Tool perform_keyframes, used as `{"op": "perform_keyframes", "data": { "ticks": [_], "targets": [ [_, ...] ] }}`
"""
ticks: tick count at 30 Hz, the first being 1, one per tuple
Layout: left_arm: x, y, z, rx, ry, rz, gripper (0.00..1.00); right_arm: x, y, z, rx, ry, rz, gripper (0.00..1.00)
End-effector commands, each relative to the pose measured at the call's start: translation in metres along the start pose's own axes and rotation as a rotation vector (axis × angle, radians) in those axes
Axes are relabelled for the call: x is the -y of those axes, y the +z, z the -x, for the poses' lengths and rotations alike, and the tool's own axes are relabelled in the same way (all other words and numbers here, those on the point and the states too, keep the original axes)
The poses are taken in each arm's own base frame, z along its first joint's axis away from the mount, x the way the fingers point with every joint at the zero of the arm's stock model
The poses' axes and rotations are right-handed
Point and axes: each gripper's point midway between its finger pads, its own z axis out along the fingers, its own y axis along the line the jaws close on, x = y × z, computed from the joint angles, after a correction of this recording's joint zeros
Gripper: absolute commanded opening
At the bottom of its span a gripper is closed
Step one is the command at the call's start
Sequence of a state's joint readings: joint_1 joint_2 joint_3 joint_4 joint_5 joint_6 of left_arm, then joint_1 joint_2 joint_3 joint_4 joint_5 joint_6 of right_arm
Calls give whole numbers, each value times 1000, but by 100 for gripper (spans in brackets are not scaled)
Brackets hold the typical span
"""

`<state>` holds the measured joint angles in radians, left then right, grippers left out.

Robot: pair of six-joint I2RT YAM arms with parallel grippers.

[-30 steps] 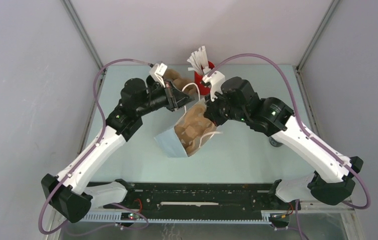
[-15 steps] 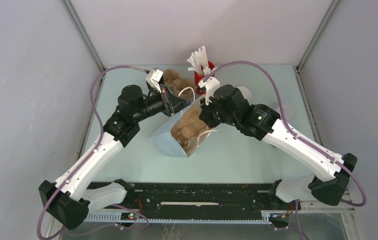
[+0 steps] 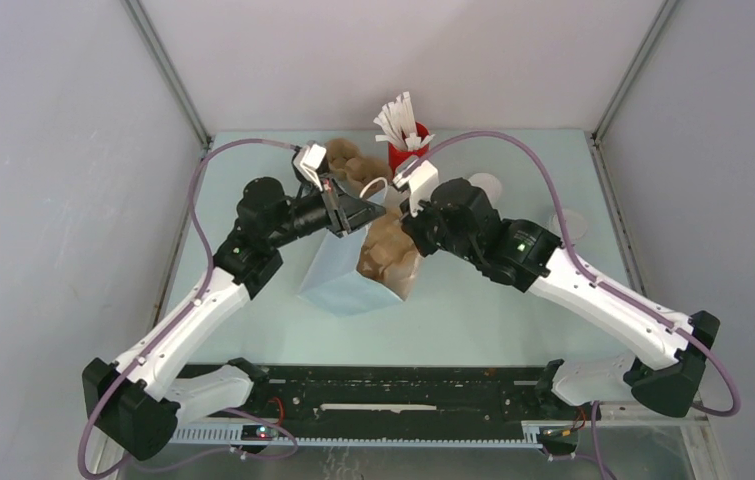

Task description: Pack the takeout coffee

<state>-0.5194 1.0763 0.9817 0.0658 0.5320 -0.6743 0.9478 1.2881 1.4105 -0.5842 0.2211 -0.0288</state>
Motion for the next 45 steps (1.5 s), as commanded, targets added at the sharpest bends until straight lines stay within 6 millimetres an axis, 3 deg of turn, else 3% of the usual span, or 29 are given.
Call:
{"op": "perform_keyframes", "data": {
  "ticks": [1, 5, 8, 17, 22, 25, 31, 33, 35, 45],
  "targets": [
    [4, -11, 8, 61, 20, -23, 0, -22, 13, 4, 52, -58, 83, 0],
    [-4, -17, 8, 88, -26, -25, 0, -28, 23, 5, 77, -94, 96, 0],
    [-1, -19, 19, 151, -108, -94, 0, -21, 18, 14, 111, -131, 35, 0],
    [33, 1, 29, 46, -109, -281, 0, 10, -27, 24, 85, -162, -67, 0],
    [61, 5, 33, 12, -125, -426, 0, 9, -32, 19, 34, -167, -76, 0],
    [66, 2, 30, -1, -124, -473, 0, 7, -32, 14, 18, -180, -77, 0],
    [30, -6, 10, -14, -143, -369, 0, -3, -27, 6, -6, -220, -46, 0],
    [9, -12, 8, 0, -125, -263, 0, -8, -25, 1, -27, -237, -42, 0],
    [-17, -17, -8, -59, -121, -96, 1, -15, -23, -4, -35, -245, -22, 0],
    [-57, -53, -36, -149, 5, 213, 1, -79, 8, -21, -27, -271, 297, 0]
  ]
}}
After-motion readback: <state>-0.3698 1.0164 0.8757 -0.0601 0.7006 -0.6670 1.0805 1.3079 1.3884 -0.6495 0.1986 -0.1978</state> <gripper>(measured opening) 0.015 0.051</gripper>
